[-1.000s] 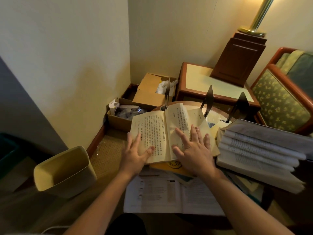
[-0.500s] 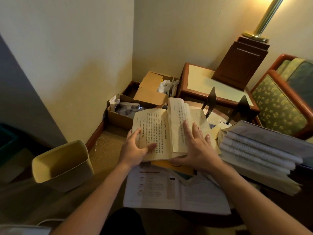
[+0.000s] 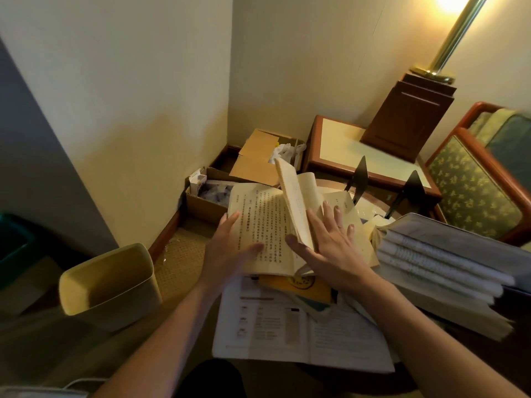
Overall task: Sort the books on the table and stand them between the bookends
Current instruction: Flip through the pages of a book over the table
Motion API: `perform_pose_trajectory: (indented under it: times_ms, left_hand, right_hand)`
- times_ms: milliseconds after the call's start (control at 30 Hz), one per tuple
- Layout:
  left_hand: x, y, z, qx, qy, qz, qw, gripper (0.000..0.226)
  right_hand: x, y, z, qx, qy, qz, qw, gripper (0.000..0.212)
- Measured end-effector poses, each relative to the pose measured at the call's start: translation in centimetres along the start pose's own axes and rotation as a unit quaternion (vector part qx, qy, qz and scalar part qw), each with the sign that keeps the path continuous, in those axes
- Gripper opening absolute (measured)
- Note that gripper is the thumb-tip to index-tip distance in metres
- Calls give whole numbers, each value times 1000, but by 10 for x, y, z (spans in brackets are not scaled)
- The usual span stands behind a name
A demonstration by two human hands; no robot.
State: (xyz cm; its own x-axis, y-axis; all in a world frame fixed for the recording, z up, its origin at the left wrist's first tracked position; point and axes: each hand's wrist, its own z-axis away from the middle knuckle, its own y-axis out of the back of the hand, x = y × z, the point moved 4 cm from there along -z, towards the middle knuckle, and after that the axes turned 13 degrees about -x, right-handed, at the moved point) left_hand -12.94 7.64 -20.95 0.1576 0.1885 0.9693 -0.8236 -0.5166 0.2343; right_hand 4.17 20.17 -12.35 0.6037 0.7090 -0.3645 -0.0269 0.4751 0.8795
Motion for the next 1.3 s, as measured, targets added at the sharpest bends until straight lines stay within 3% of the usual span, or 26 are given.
perform_pose_trajectory:
  times_ms: [100,200,300,433,567,667,733,867,967,1300]
  left_hand:
    - [11,5,2,11,-31,104,994,71]
    - [25,12,4,20,-6,164,986,50]
    - [30,13,2,21,4,168,986,55]
    - [25,4,4,-6,-24,76,997,82]
    - [13,-2,0,2,-11,-33,999,107]
    - [4,-6,-2,-2,46,-46,998,101]
    - [1,-12,-2,-7,75,-120,990,95]
    - [15,-29,2,-40,-35,-350,935,70]
    - [16,-39,2,-90,-42,-389,916,58]
    - [18,-41,-57,-109,35,-438,892,56]
  right_hand:
    - [-14,0,-1,-24,19,68,997,97]
    - [-21,-1,-1,-39,23,160,986,97]
    - [-22,2,-1,-45,16,224,973,86]
    - [-17,1,-1,-49,-5,282,958,66]
    - [1,-6,-13,-99,-35,224,969,63]
    - [10,-16,-21,-80,-25,172,982,59]
    - [14,-24,-23,-61,-28,171,983,64]
    - [20,-28,-24,-68,-35,197,977,73]
    - [21,-30,-21,-56,-22,206,977,69]
    - [19,-40,-19,-22,1,183,983,66]
